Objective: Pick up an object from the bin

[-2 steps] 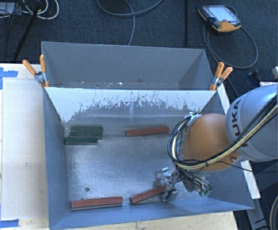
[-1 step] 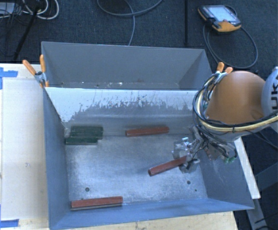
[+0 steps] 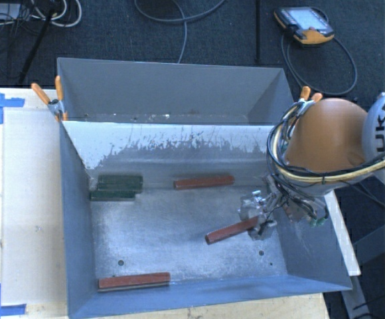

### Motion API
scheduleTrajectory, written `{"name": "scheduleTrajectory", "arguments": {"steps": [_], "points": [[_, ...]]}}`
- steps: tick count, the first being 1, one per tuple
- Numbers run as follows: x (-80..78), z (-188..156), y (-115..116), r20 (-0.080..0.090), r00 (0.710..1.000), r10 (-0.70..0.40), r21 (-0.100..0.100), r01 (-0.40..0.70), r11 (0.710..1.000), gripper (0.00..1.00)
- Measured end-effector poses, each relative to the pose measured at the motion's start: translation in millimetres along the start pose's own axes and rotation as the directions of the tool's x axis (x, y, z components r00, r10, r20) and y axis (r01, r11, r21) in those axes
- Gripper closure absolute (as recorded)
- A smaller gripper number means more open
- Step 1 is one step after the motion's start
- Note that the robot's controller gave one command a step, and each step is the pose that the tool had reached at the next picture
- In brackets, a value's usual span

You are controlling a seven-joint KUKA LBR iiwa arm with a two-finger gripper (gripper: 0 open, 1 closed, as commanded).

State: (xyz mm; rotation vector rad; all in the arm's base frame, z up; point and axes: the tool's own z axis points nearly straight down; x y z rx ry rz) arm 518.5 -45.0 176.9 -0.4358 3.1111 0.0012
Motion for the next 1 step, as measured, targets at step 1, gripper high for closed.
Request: {"name": "scheduleTrajectory", "arguments": {"steps": [1], "points": [[-0.4, -31.0, -28.7, 0.001, 0.999, 0.051, 0.0, -0.051, 0.999, 1.0]]}}
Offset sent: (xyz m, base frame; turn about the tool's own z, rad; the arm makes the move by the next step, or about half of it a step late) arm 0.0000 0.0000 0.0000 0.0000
